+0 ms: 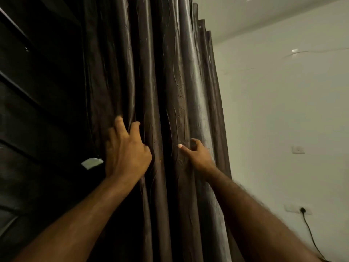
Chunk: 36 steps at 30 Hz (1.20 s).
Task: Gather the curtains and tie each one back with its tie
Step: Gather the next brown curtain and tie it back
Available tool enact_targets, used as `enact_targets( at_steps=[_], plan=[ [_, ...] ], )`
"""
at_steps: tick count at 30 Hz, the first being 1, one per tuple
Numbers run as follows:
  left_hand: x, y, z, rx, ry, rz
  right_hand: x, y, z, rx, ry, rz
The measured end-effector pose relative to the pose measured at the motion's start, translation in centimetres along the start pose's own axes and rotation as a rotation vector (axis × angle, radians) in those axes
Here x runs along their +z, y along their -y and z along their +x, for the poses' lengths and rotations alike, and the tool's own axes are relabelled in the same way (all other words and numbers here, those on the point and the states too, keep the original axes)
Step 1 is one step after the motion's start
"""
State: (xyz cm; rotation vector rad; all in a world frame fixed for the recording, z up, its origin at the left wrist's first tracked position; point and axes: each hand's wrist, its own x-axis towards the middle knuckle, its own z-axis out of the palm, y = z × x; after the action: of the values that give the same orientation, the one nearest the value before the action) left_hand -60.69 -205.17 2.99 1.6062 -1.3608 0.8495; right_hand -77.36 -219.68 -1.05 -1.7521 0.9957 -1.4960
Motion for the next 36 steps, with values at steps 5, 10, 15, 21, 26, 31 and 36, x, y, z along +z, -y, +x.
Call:
enact_targets(
  at_steps=[5,10,15,21,26,31,36],
  plan=[
    [1.5,0.1,2.2,-0.113,-0.020,0.050,3.7,0.3,1.1,-0.217,-0.049,-0.006],
    [0.9,0.7,4.1,-0.068,-0.045,0.034,5.5,1.9,1.2,-0.301,0.050,0.099],
    [-1.0,2.4,3.4,-0.012,-0.077,-0.160,3.7,7.1,3.4,-0.306,-0.079,0.085],
    [-5.6,4.7,2.2,-0.044,-0.079,-0.251,6.1,12.0,1.5,-0.354,-0.113,-0.009],
    [-12.3,7.7,1.1,-0.085,-0.080,-0.278,11.1,17.1,-4.1,-0.410,-0.061,0.069],
    [-19.5,10.6,0.2,-0.109,-0.225,-0.170,16.3,25.0,-10.7,-0.492,0.019,0.087],
    [-23.7,12.9,-1.7,-0.066,-0.347,-0.219,18.4,28.0,-16.8,-0.589,0.059,0.244]
  ],
)
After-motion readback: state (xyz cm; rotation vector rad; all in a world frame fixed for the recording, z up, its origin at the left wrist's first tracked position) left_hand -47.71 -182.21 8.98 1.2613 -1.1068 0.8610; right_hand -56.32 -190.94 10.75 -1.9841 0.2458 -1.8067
